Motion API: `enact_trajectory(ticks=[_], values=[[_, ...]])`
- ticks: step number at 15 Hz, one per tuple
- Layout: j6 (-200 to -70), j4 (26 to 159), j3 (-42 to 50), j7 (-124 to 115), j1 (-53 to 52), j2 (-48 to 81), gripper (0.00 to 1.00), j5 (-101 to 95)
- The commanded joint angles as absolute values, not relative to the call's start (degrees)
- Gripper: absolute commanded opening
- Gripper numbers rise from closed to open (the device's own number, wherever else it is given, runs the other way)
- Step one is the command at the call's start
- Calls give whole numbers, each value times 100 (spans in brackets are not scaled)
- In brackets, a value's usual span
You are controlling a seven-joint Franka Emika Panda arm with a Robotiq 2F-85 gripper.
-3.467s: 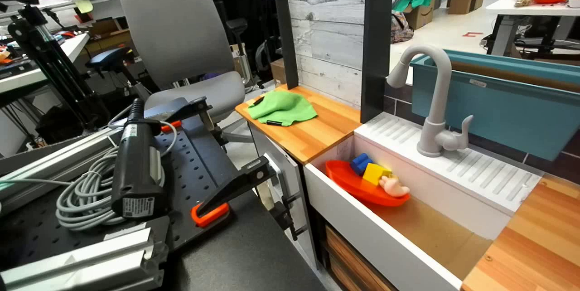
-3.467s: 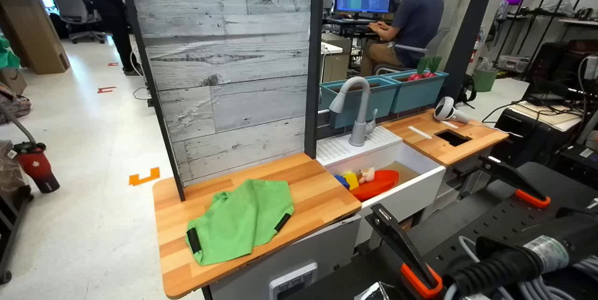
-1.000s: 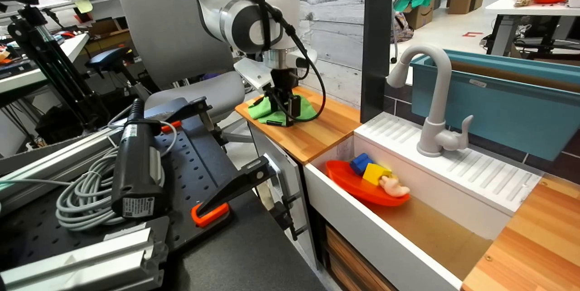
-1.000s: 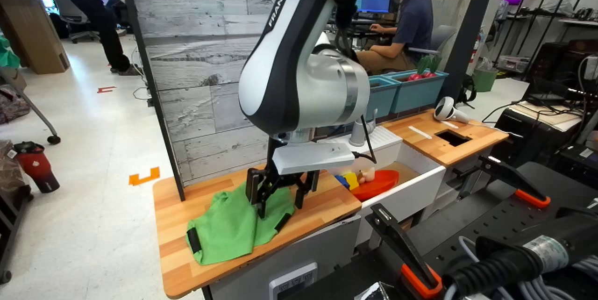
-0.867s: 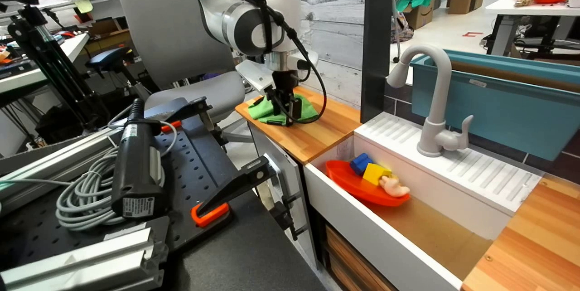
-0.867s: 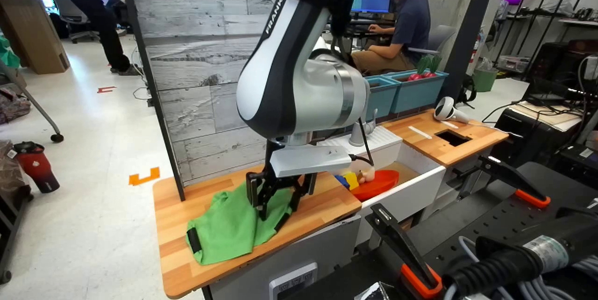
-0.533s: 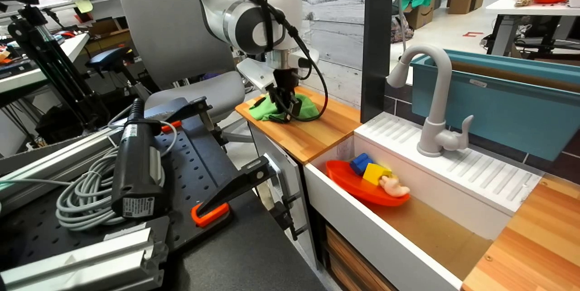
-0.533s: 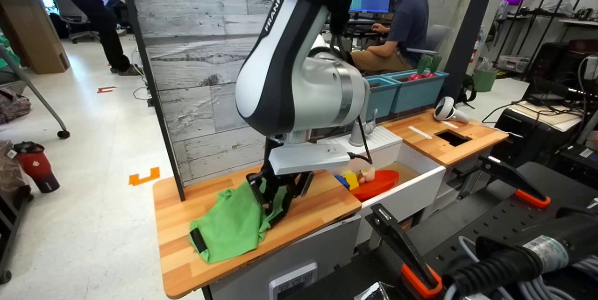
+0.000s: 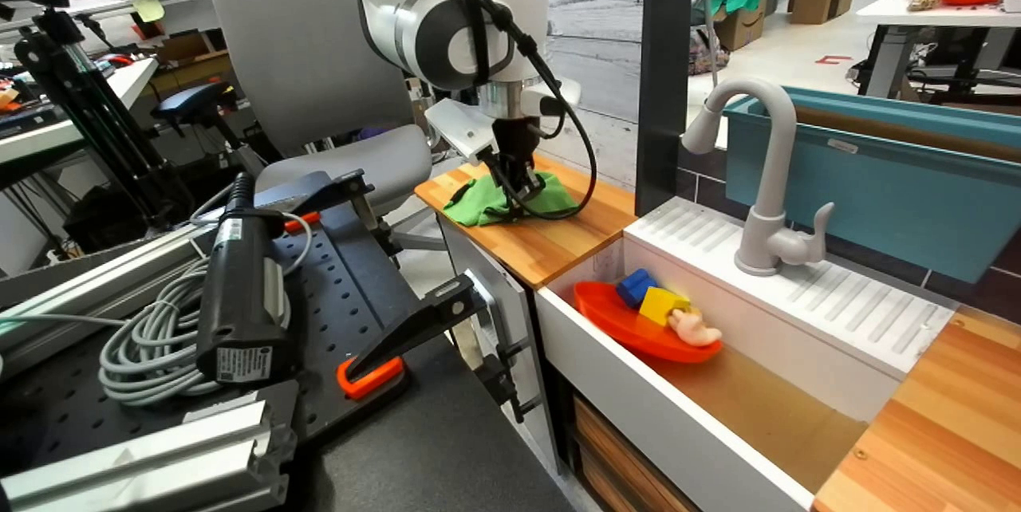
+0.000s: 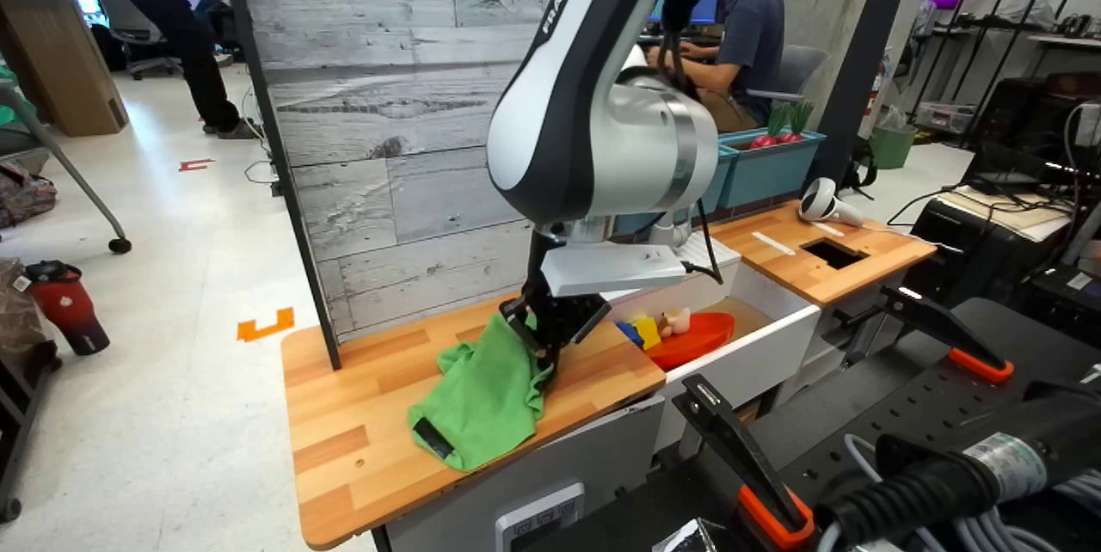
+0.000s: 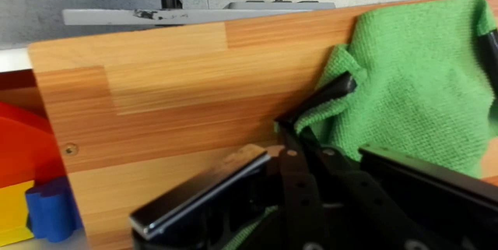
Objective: Fold the towel on the table
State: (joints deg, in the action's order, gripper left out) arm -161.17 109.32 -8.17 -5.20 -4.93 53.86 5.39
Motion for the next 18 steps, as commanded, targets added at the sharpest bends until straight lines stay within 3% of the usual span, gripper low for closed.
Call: enact_trajectory(ticks=[1,8,18], values=[[-16363,11705,-876,-247,-103,4673,1,628],[-16363,12570,-938,-3,180,3480,1,612],[-15831,12366,-588,-288,-904,3424,1,56]])
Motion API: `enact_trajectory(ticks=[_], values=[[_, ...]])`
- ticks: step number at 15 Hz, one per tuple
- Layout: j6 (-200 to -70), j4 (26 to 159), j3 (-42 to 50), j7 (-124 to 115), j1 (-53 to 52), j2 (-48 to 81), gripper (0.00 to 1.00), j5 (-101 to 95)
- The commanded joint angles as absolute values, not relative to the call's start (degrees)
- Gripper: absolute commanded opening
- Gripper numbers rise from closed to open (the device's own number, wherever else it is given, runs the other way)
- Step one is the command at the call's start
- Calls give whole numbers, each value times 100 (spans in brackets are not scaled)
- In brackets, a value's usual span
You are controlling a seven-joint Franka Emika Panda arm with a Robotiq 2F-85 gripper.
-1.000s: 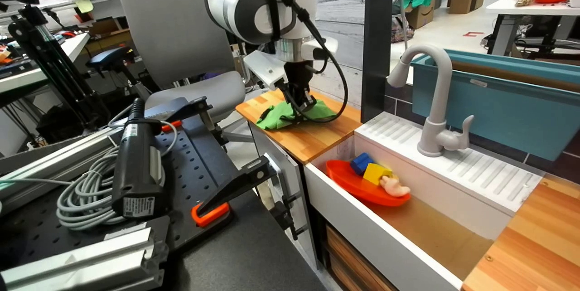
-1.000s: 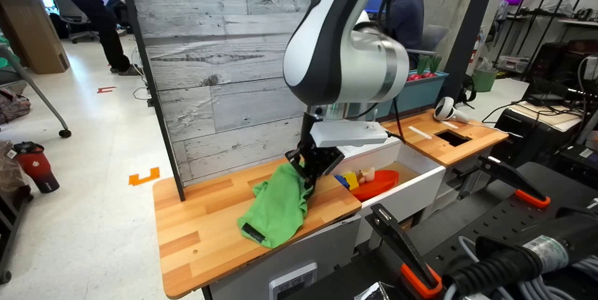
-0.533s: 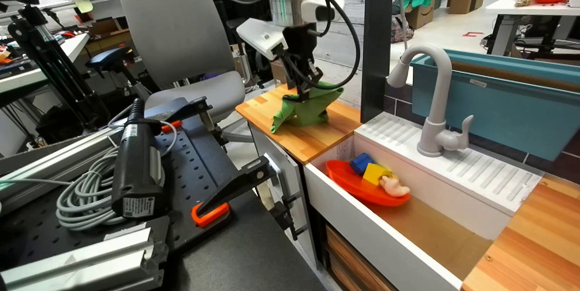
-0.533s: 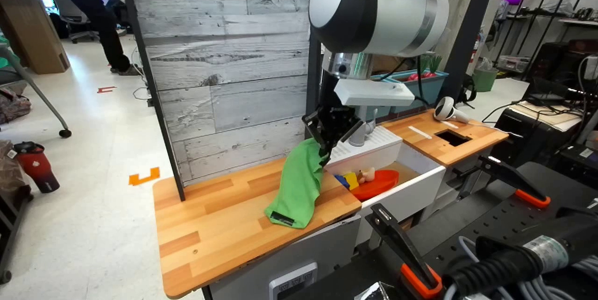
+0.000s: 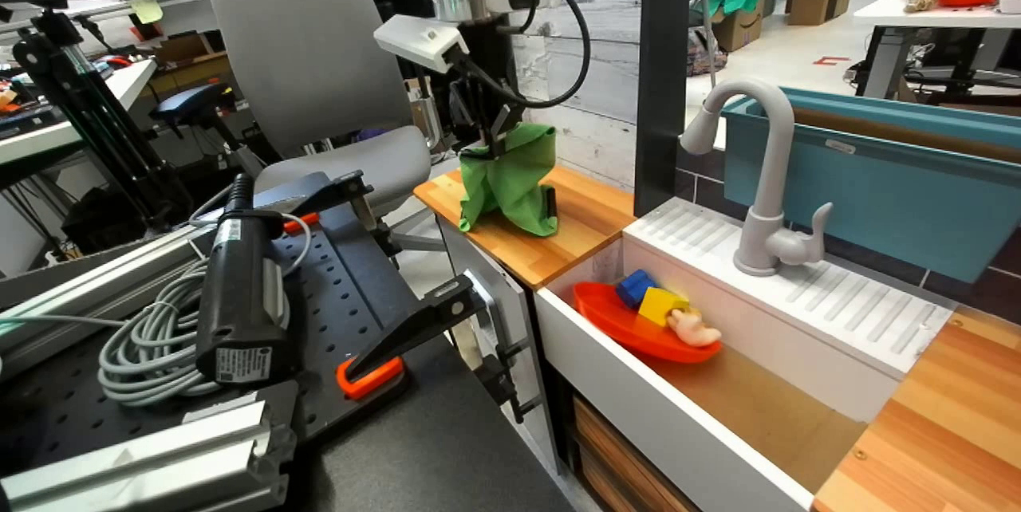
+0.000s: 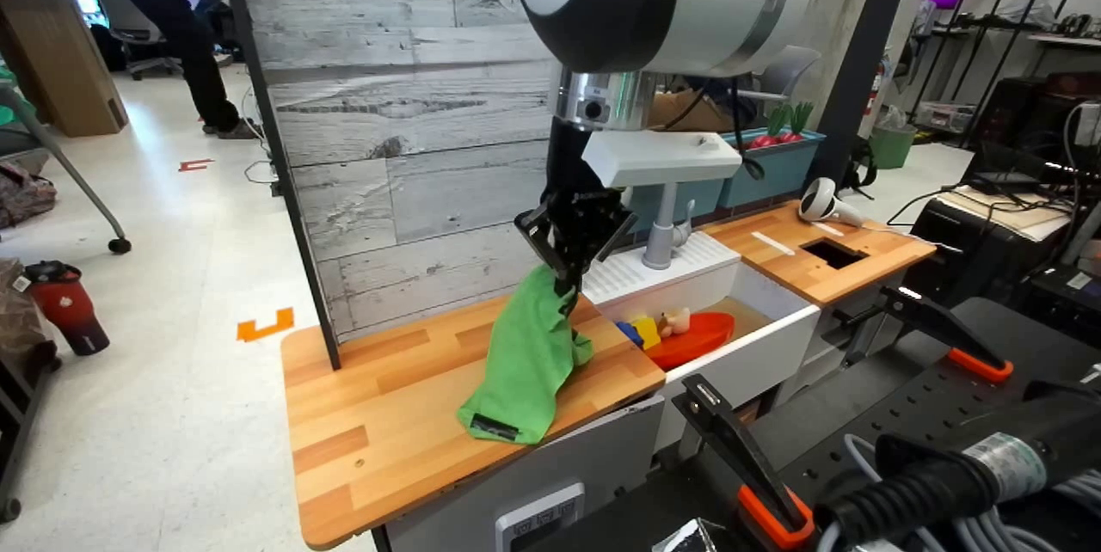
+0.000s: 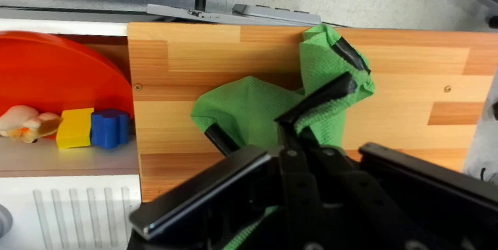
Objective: Fold the towel on the table
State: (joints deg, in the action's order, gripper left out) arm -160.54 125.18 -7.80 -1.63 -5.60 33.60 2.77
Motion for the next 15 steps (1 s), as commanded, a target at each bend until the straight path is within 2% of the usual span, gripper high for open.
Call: enact_trajectory(ticks=[1,7,15], values=[[-15800,12321,-570,-316,-987,3449,1,11],[-15888,12150,-698,-271,-1086,3499,1,64],[-16260,11289,-738,-264,-1382,4332,1,-10]])
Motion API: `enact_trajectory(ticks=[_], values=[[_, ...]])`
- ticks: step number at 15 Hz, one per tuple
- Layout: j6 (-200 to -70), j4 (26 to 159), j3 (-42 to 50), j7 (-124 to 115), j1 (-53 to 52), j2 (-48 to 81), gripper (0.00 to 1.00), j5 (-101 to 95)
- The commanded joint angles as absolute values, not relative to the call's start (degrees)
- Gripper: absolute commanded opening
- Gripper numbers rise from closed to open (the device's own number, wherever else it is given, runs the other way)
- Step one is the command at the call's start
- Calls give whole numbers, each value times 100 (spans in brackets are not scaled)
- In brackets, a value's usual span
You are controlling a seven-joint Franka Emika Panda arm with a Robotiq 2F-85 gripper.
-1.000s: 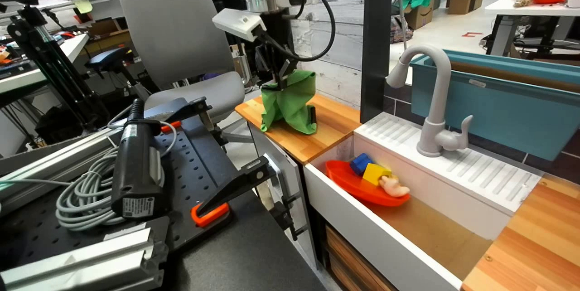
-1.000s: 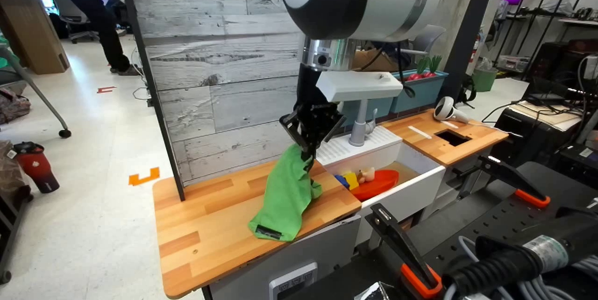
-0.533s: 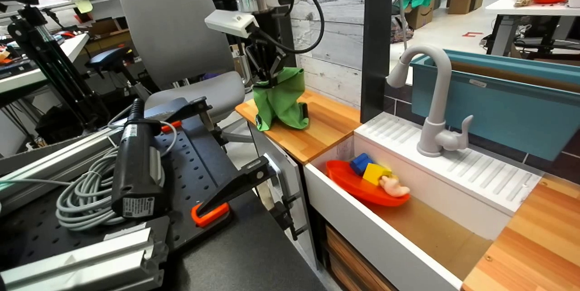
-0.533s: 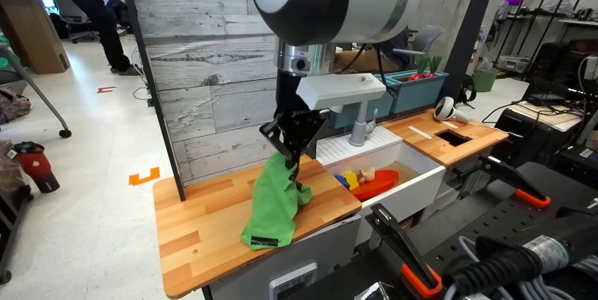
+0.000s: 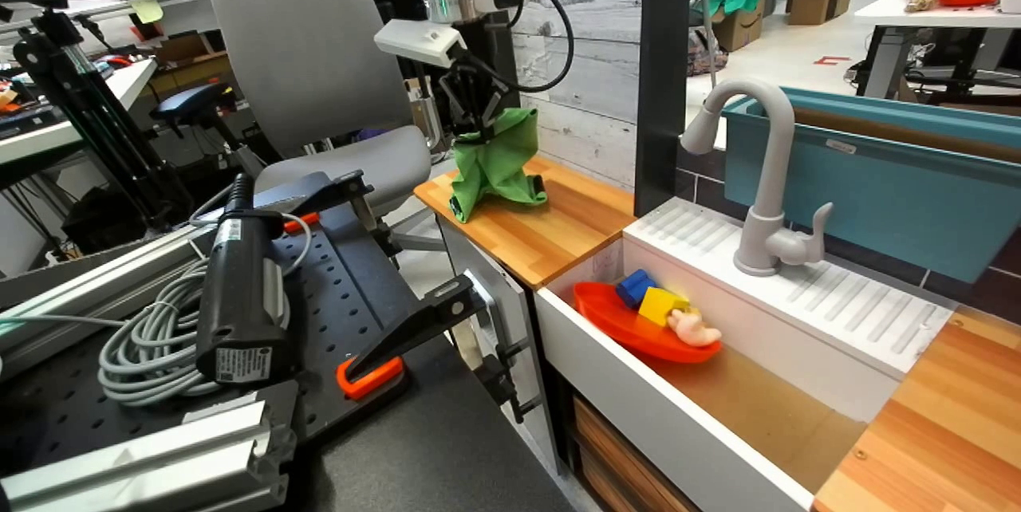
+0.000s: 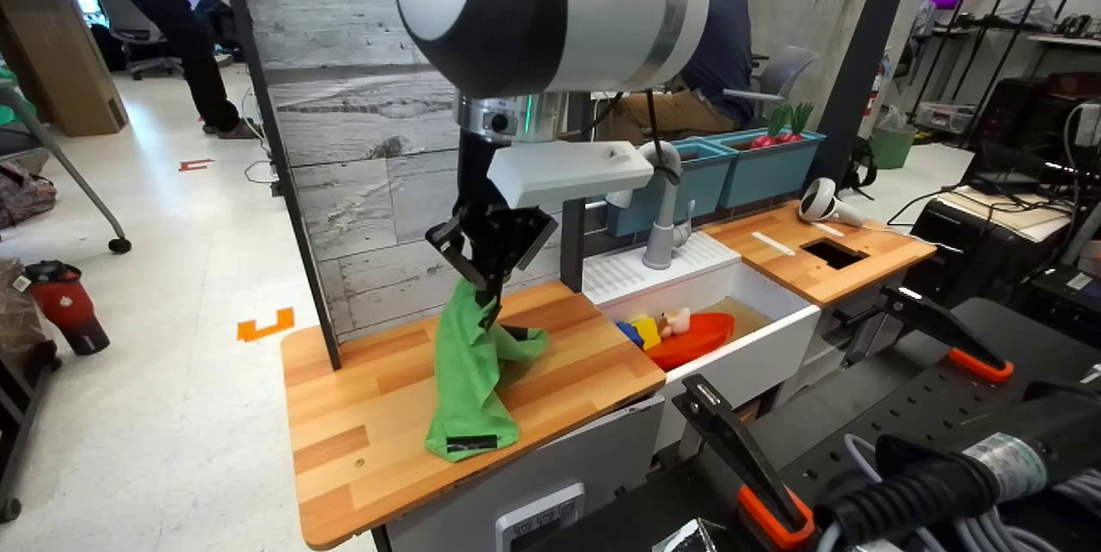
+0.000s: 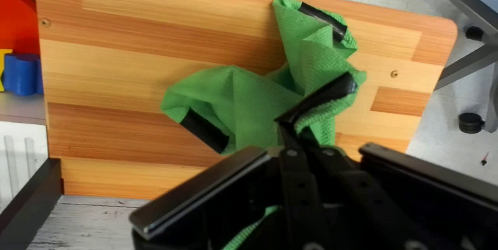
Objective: Fold the towel on the table
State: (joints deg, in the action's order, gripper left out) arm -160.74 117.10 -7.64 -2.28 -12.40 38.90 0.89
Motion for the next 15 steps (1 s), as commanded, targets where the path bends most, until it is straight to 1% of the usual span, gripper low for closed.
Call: enact_trajectory(ticks=[1,3,4,5,8,9,10,11,13,15], values=[[-16295,11172,-719,-253,-1438,4475,1,-35],[-16350,10956,-672,-253,-1554,4740,1,-106],[-16357,10836,-661,-250,-1600,4880,6,-138],[-16344,10725,-655,-253,-1639,4999,9,-159],[-16317,10389,-627,-268,-1770,5329,11,-226],[-16296,10280,-616,-283,-1818,5426,25,-230],[-16288,10197,-613,-282,-1850,5495,24,-232],[-16284,10116,-601,-294,-1895,5562,32,-234],[-16278,9946,-569,-320,-1996,5693,38,-245],[-16269,9789,-539,-350,-2098,5793,34,-248]])
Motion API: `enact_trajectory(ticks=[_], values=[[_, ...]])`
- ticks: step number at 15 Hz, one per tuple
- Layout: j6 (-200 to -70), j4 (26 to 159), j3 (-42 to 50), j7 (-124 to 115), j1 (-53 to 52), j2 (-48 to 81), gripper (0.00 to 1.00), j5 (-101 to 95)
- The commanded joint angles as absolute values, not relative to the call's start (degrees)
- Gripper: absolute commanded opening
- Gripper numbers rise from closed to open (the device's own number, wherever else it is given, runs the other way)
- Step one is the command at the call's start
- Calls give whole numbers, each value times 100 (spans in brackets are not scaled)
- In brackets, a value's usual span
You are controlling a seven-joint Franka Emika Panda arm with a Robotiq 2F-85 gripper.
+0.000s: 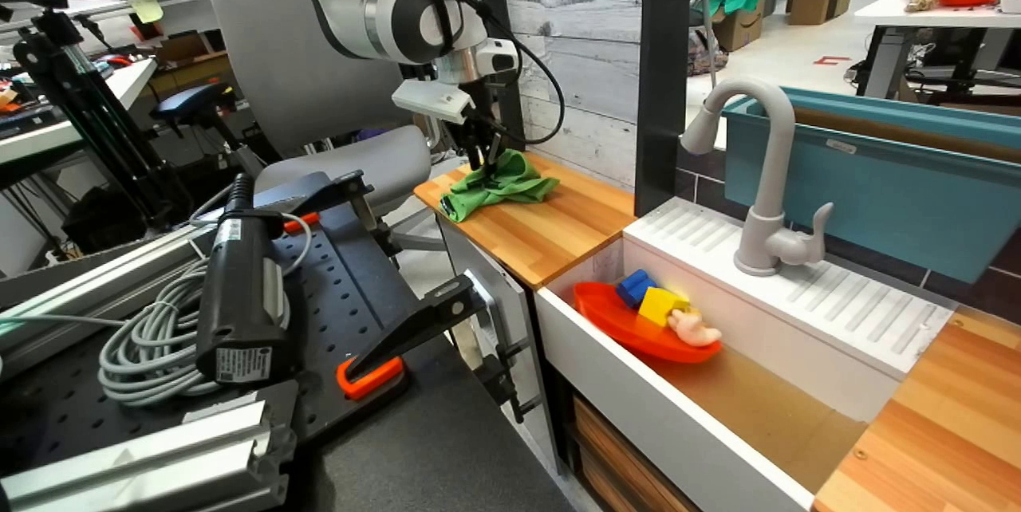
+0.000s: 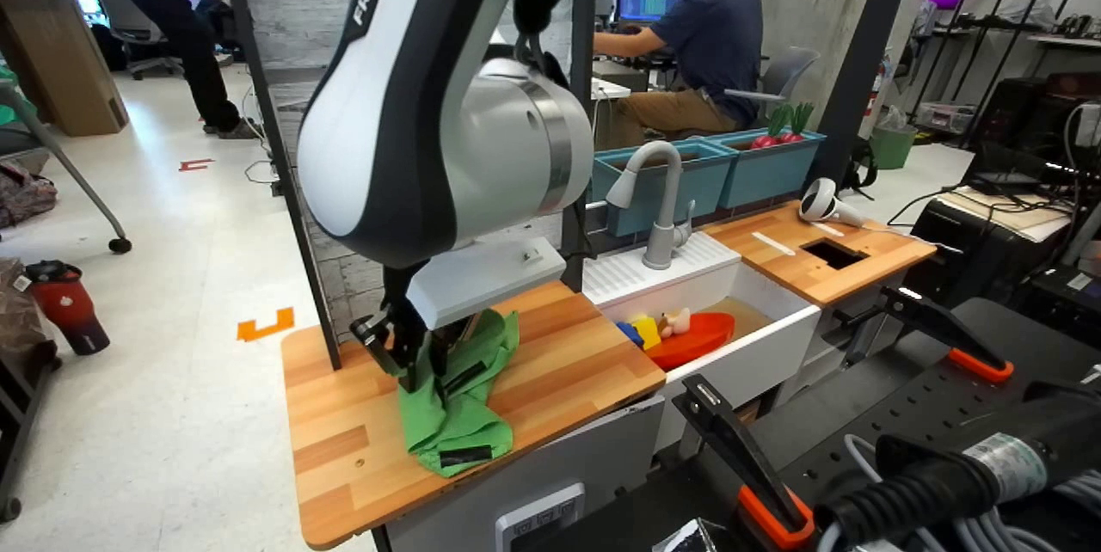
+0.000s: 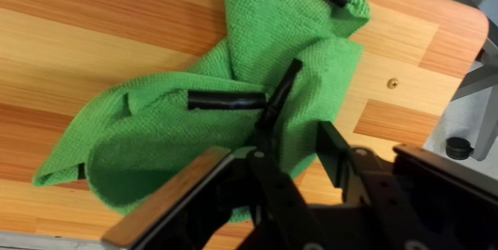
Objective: Fold the towel on the table
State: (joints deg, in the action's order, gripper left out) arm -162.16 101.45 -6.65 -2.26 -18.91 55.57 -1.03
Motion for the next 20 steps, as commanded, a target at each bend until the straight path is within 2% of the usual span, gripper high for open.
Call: enact_trajectory(ticks=[1,2,4,8,9,19,20], values=[[-16234,9711,-532,-366,-2141,5838,32,-242],[-16206,9666,-532,-371,-2169,5865,55,-235],[-16182,9600,-537,-376,-2199,5908,66,-220],[-16222,9697,-563,-310,-2123,5834,95,-208],[-16257,9760,-566,-302,-2102,5791,100,-205],[-15977,11192,-578,-261,-1838,4641,100,-180],[-16130,10603,-606,-287,-1913,5150,100,-178]])
